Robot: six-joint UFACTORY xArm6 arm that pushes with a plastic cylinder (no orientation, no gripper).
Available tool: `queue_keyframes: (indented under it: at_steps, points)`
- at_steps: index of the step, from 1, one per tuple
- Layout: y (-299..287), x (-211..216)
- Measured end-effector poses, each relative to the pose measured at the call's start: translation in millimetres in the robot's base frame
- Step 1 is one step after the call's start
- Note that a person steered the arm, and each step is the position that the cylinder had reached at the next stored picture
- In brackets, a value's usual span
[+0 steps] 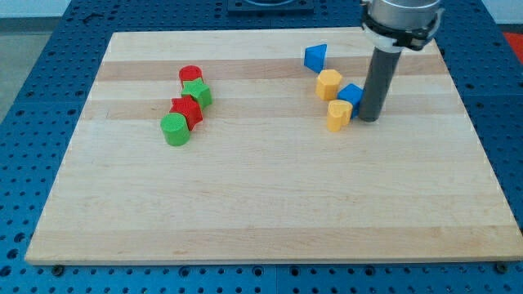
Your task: Push the blue cube slightly left
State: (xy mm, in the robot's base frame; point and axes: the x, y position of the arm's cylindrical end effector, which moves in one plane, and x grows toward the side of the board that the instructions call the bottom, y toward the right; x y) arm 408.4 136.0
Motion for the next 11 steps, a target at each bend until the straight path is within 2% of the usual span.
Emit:
queue_keyframes:
  at_steps: [2, 4, 5, 9, 11]
  points:
    - [-15.2, -2.1]
    - [53.7, -17.5]
    - [58.8, -34.7]
    - [-12.4, -35.3]
    - [-25.8, -35.3]
